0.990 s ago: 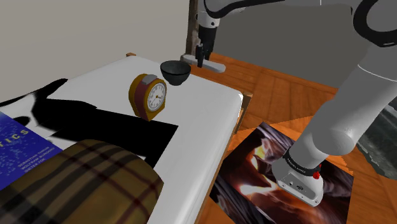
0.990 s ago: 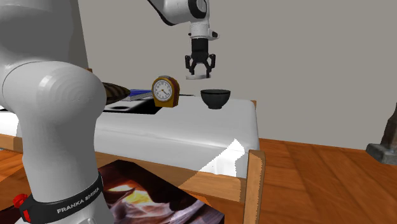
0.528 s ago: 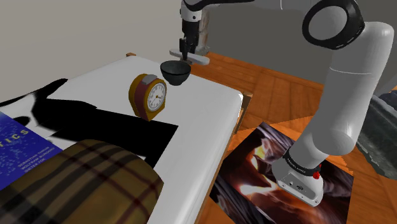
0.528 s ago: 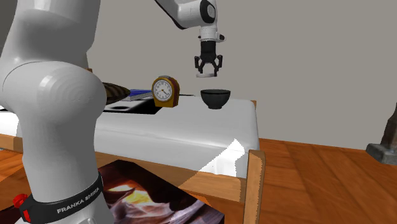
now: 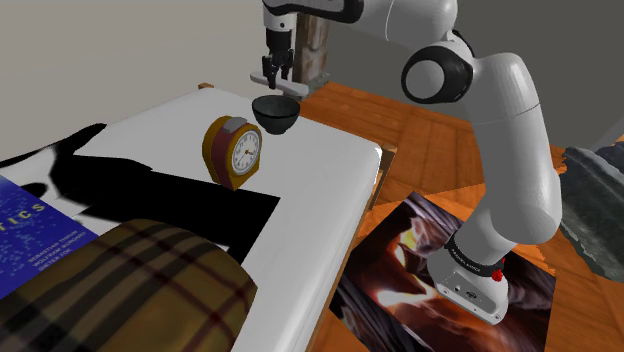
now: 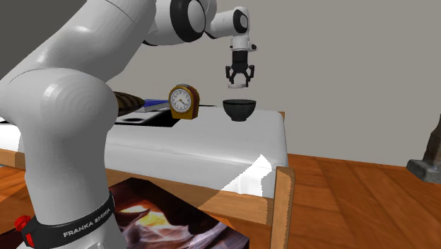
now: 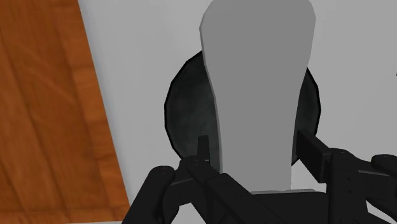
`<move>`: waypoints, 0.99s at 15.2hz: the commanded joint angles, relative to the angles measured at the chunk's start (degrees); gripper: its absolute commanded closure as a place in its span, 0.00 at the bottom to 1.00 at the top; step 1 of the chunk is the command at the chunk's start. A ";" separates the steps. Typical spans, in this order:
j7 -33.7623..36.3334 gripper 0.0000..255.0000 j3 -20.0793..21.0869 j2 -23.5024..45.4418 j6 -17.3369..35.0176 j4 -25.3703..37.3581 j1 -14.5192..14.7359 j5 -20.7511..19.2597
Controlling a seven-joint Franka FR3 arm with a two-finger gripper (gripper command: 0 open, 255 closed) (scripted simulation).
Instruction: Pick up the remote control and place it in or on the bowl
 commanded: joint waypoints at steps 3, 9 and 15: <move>0.20 1.00 0.03 -0.76 3.64 -4.32 0.10 -0.02; 0.31 1.00 0.04 -2.05 9.17 -11.14 0.08 -0.03; 0.34 1.00 0.04 -2.24 11.06 -13.22 0.07 -0.04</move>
